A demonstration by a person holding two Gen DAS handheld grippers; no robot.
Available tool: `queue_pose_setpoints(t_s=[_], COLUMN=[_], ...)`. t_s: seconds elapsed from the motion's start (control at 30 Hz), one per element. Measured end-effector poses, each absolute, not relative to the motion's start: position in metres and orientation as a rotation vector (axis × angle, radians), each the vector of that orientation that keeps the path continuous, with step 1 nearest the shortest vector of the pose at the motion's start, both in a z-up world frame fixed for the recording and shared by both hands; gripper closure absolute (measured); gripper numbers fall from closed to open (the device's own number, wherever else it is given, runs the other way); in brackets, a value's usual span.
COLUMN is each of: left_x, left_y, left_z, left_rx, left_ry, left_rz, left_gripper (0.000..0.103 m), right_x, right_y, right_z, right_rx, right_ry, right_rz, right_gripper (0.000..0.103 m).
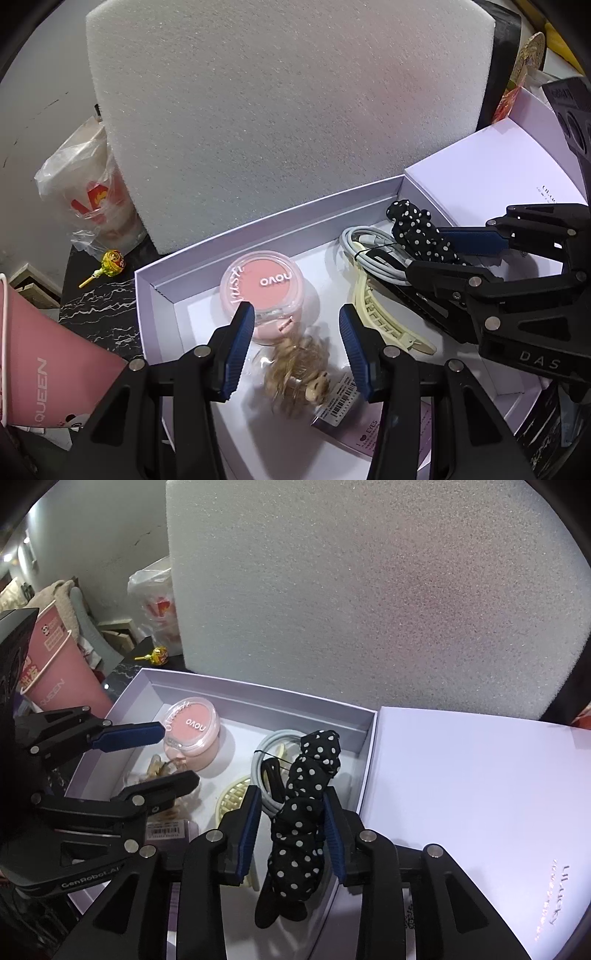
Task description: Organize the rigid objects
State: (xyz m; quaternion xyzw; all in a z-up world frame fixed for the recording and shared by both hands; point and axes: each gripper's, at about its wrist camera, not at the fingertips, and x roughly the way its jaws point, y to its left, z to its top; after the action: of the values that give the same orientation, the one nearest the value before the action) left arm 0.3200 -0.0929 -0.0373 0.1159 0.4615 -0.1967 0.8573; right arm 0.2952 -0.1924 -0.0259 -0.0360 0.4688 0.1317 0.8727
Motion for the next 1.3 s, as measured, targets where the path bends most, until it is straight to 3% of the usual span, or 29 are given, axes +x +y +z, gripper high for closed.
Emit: queue_pose_setpoints(t_s=[0.2, 0.3, 0.43, 0.57, 1.3], left_x=[0.321, 0.320, 0.316, 0.307, 0.243], left_y=[-0.092, -0.089, -0.083, -0.080, -0.068], left_z=[-0.037, -0.036, -0.032, -0.024, 0.048], left_rx=[0.232, 0.228, 0.224, 0.223, 0.224], left_ry=[0.981, 0.983, 0.977, 0.962, 0.831], left_rz=[-0.399, -0.397, -0.389, -0.374, -0.321], left_gripper=[0.056, 0.056, 0.056, 0.056, 0.056], right_x=[0.294, 0.290, 0.287, 0.280, 0.228], right_y=[-0.196, -0.197, -0.199, -0.201, -0.205], right_z=[-0.025, -0.022, -0.019, -0.013, 0.039], right_rx=[-0.074, -0.077, -0.071, -0.066, -0.083], right_ry=[0.979, 0.968, 0.964, 0.949, 0.845], right_rz=[0.274, 0.278, 0.281, 0.289, 0.268], right_gripper=[0.067, 0.055, 0.053, 0.043, 0.040])
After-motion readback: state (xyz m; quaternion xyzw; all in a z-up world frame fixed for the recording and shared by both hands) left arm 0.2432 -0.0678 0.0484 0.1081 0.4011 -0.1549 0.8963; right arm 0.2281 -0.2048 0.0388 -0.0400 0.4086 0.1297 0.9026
